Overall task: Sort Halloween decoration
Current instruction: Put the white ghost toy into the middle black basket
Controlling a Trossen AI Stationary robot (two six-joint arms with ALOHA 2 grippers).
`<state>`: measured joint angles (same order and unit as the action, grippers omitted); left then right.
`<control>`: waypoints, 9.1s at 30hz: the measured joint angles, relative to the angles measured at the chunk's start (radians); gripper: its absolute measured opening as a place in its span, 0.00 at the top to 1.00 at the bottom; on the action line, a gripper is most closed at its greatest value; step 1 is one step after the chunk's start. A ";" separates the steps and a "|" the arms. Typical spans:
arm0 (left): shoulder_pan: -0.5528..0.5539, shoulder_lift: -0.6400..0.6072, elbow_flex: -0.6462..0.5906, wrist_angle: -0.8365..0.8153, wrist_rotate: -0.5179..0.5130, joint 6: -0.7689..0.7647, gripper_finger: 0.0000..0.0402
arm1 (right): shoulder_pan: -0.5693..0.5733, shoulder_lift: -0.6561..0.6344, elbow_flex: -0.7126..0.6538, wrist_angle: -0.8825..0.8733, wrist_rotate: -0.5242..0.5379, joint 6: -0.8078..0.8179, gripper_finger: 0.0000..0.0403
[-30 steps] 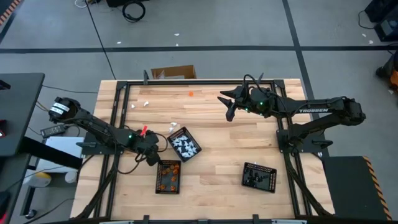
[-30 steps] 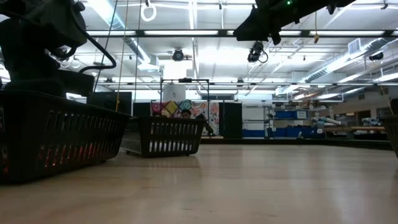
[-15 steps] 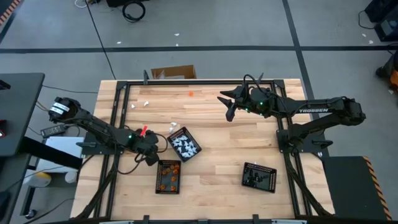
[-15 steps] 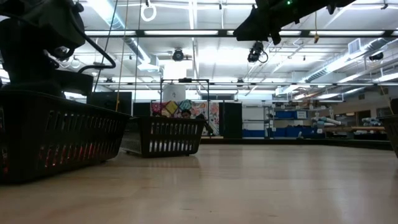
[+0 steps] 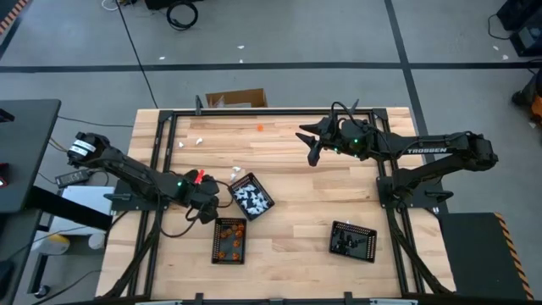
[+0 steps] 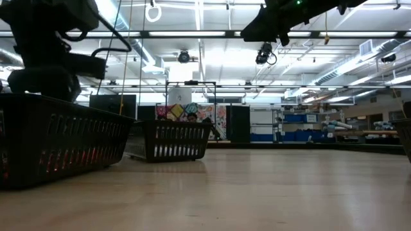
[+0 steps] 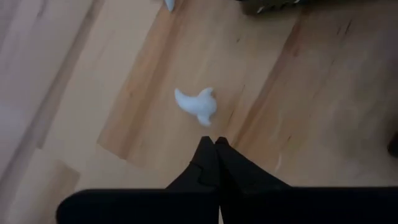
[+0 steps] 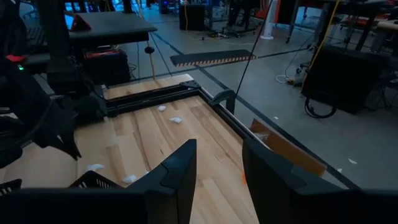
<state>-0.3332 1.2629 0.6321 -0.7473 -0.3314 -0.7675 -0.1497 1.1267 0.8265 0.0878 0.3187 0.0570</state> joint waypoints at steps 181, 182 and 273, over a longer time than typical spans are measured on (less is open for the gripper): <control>0.788 -0.185 -0.106 0.546 0.100 0.643 0.57 | 0.038 0.000 0.000 0.018 -0.007 -0.040 0.67; 0.829 -0.199 -0.138 0.572 0.097 0.630 0.57 | 0.038 0.000 0.000 0.019 -0.007 -0.043 0.67; 1.113 0.146 -0.074 0.600 0.098 0.533 0.59 | 0.134 0.000 0.000 0.181 -0.032 -0.129 0.67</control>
<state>0.7800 1.4088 0.5578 -0.1475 -0.2330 -0.2349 -0.0155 1.1267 0.8265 0.2687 0.2867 -0.0715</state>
